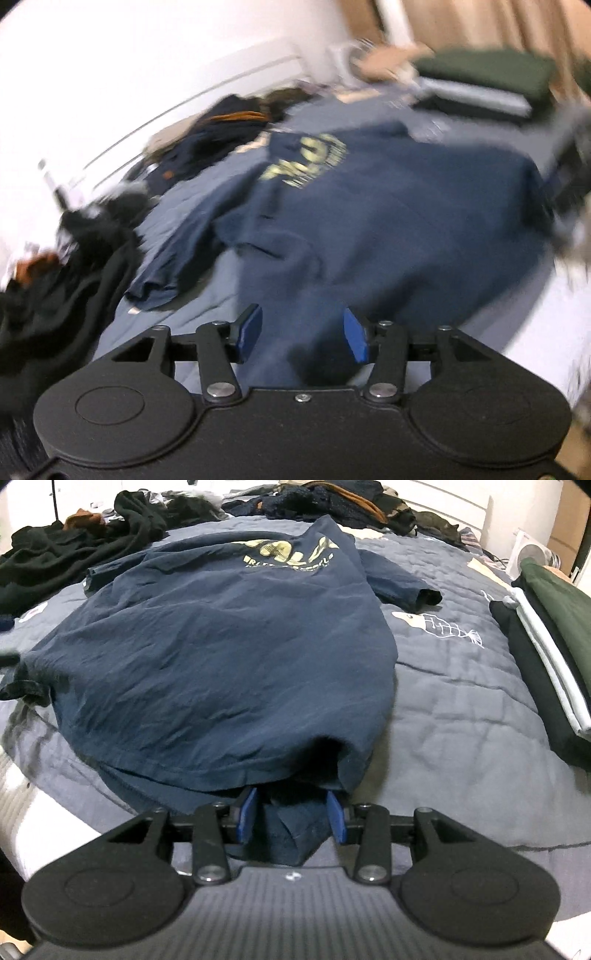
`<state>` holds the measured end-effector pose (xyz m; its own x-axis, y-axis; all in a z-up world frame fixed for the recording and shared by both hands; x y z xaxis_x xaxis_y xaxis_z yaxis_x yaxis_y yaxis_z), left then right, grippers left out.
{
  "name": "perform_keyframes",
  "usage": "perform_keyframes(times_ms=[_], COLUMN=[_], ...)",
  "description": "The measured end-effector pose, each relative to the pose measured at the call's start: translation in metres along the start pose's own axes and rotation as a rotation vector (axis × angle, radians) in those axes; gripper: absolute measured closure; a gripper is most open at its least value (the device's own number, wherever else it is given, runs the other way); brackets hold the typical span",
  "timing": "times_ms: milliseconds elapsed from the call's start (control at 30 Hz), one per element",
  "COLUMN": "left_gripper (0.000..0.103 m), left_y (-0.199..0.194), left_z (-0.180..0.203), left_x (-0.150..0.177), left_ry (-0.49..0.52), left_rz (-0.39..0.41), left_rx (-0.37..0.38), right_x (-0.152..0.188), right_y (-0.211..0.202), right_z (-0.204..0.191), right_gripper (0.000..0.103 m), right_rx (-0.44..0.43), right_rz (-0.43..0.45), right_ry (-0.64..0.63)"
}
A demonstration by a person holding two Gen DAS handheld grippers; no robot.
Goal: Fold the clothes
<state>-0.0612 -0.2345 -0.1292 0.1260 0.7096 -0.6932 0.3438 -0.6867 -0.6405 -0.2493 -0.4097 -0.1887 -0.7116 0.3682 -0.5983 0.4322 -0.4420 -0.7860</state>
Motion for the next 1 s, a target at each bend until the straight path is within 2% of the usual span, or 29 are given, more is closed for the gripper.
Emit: perform_keyframes(times_ms=[100,133,200,367,433,467,533,600,667,700,833,933,1000], left_gripper=[0.059,0.064,0.066,0.065,0.066,0.073,0.088,0.096,0.099,0.099,0.101,0.101,0.100], left_y=[0.011,0.013,0.018,0.034,0.036,0.035,0.033,0.028,0.014,0.006,-0.022,-0.023,-0.017], left_z=[0.017,0.020,0.022,0.014,0.013,0.011,0.006,-0.007,-0.029,-0.041,-0.087,-0.089,-0.075], left_x=[0.013,0.017,0.028,0.051,0.052,0.051,0.048,0.042,0.032,0.027,0.021,0.026,0.024], left_ry=[0.093,0.118,0.151,0.174,0.187,0.179,0.148,0.086,-0.010,-0.065,-0.277,-0.354,-0.324], left_rz=[-0.066,-0.083,-0.121,-0.222,-0.234,-0.230,-0.213,-0.178,-0.103,-0.062,0.043,0.033,0.009], left_rx=[0.020,0.021,0.004,-0.027,-0.034,-0.036,-0.038,-0.063,-0.116,-0.147,-0.248,-0.169,-0.088], right_x=[0.000,0.000,0.000,0.003,0.004,0.005,0.006,0.007,0.007,0.006,-0.001,-0.006,-0.003], right_y=[0.000,-0.001,-0.002,-0.002,0.000,0.002,0.003,0.003,0.002,0.002,-0.006,-0.014,-0.015], right_z=[0.002,0.002,0.003,0.006,0.005,0.005,0.003,0.001,0.003,0.007,0.028,0.044,0.045], right_gripper=[0.063,0.063,0.063,0.063,0.063,0.063,0.063,0.065,0.083,0.103,0.103,0.103,0.102], right_rx=[-0.006,-0.011,-0.021,-0.032,-0.031,-0.030,-0.029,-0.040,-0.052,-0.044,-0.007,-0.029,-0.074], right_rz=[-0.002,-0.001,0.005,0.002,-0.005,-0.009,-0.015,-0.010,-0.008,-0.003,0.036,0.063,0.035], right_ry=[0.019,0.025,0.034,0.042,0.035,0.031,0.023,0.012,0.026,0.049,0.154,0.255,0.289])
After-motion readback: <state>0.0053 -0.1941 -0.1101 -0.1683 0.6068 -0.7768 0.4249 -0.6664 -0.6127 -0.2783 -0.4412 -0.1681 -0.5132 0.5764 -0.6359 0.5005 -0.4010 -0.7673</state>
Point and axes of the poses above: each gripper's, at about its wrist camera, not at the fingertips, and y roughly the way its jaws point, z to its right, x to its underside, the point moved 8 cm from there along y, roughly the way its jaws point, and after that the axes turned 7 degrees about x, right-handed, at the moved point
